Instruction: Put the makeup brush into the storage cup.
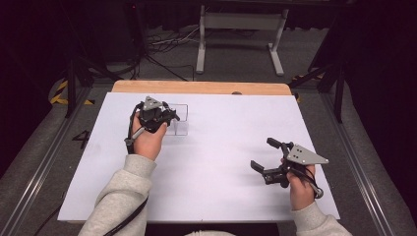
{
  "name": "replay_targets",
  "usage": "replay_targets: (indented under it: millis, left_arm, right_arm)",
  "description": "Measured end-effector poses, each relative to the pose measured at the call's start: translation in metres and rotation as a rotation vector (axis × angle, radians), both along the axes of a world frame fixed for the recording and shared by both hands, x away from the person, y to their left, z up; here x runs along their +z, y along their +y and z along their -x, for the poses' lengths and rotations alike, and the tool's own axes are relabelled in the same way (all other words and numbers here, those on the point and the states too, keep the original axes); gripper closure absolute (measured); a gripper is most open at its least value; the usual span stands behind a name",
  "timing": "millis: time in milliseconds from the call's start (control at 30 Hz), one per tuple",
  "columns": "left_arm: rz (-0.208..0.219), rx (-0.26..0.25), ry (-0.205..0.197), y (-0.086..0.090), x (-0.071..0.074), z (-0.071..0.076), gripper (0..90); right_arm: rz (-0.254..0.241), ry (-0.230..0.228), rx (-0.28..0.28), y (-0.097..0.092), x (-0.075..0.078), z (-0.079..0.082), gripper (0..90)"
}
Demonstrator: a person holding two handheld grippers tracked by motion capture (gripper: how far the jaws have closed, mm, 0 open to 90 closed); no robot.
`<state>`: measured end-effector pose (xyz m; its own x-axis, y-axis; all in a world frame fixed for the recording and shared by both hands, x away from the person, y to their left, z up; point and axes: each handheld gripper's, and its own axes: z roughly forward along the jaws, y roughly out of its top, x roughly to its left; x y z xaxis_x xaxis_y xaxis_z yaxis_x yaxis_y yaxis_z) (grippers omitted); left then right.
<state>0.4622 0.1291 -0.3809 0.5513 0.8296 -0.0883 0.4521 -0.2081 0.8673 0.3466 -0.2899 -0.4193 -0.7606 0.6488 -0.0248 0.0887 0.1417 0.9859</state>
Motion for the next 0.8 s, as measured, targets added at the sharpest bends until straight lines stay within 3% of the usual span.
replay_targets:
  millis: [433, 467, 500, 567, 733, 800]
  left_arm:
    - [0.005, -0.014, 0.021, 0.002, -0.005, -0.002, 78.1]
    - [0.020, -0.010, 0.009, 0.002, -0.005, -0.002, 74.1]
    - [0.040, -0.003, 0.004, 0.002, -0.005, -0.001, 62.5]
    - [0.053, -0.017, -0.004, 0.004, -0.003, 0.001, 55.6]
    - [0.061, 0.008, -0.078, 0.011, 0.004, 0.010, 22.8]
    - [0.077, 0.012, -0.107, 0.015, 0.007, 0.014, 15.0]
  right_arm:
    - [-0.008, 0.003, 0.004, -0.001, 0.000, -0.001, 0.0]
    - [-0.008, 0.003, 0.005, -0.001, 0.000, -0.001, 0.0]
    - [-0.008, 0.006, 0.009, -0.001, 0.000, -0.001, 0.0]
    - [-0.010, 0.008, 0.009, -0.001, 0.000, -0.001, 0.0]
    - [-0.011, 0.008, 0.009, -0.001, 0.000, -0.002, 0.0]
    - [-0.012, 0.006, 0.008, -0.002, 0.001, -0.003, 0.0]
